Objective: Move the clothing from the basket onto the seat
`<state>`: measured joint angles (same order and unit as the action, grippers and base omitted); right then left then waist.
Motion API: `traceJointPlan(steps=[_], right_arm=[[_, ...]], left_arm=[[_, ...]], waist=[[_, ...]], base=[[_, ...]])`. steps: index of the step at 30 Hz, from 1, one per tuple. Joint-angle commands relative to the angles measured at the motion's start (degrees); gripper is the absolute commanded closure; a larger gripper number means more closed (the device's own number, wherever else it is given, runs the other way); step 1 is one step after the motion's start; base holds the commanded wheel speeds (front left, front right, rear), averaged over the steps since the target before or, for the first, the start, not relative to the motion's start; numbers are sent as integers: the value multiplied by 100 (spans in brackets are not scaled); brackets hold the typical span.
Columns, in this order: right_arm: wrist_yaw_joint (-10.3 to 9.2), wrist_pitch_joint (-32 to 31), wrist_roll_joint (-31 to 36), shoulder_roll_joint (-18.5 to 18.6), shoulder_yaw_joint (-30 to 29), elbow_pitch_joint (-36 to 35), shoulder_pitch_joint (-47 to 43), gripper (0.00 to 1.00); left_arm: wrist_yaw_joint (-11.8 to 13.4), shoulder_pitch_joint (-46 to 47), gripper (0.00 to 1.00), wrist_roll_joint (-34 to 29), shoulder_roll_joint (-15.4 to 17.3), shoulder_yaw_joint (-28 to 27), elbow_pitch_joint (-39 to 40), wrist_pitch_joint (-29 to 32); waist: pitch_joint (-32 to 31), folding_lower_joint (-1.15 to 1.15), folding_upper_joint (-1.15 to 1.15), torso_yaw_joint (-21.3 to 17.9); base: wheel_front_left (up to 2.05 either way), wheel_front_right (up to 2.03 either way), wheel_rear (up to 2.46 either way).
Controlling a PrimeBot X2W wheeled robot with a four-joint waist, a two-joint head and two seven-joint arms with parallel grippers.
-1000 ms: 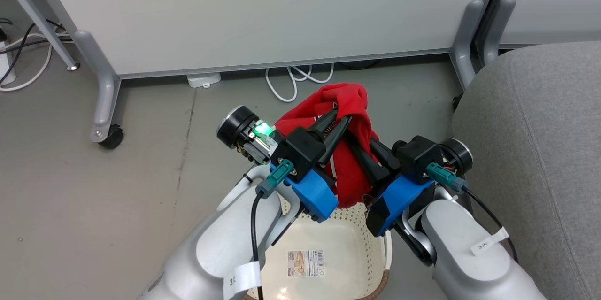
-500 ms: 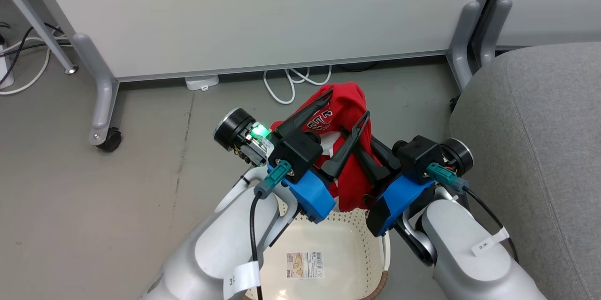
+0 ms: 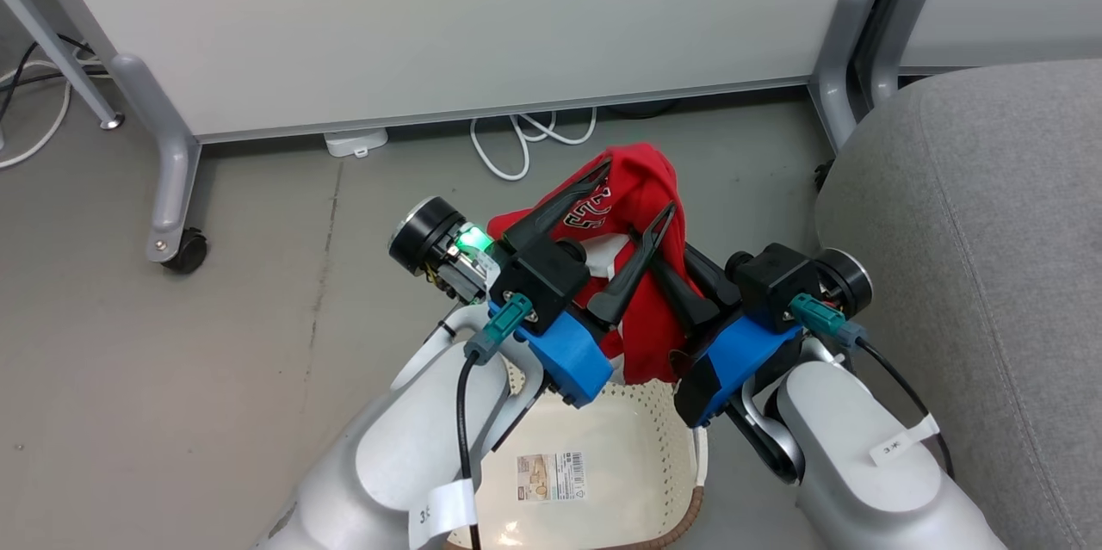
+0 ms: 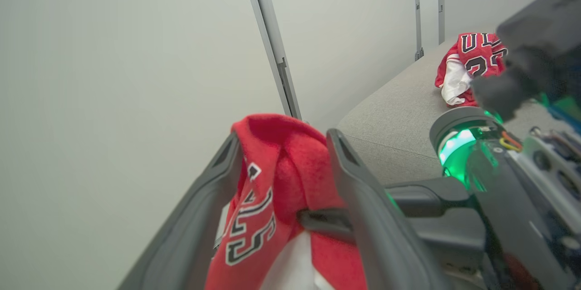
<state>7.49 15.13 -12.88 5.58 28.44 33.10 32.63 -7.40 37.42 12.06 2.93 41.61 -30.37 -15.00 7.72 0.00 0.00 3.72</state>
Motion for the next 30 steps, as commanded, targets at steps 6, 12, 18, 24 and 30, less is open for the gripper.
traceJointPlan(steps=[6, 12, 18, 24, 30], right_arm=[[1, 2, -29, 36, -121, -79, 113, 100], [1, 2, 10, 107, -297, -208, 110, 100], [1, 2, 35, 160, -601, -351, 59, 100], [1, 2, 53, 151, -1018, -486, 18, 100], [1, 2, 81, 137, -1405, -613, -119, 100]], left_arm=[[-8, 25, 0, -67, -5, -62, -28, -27], [-8, 68, 0, -113, 1, -68, -18, -27], [-10, 162, 0, -160, 5, -23, -36, -27], [-10, 249, 0, -172, 27, 56, -50, -26], [-11, 288, 0, -136, 32, 206, -79, -27]], waist=[[135, 0, 0, -212], [297, 0, 0, -510], [493, 0, 0, -865], [674, 0, 0, -1248], [793, 0, 0, -1580]], base=[[0, 0, 0], [0, 0, 0], [0, 0, 0], [0, 0, 0], [0, 0, 0]])
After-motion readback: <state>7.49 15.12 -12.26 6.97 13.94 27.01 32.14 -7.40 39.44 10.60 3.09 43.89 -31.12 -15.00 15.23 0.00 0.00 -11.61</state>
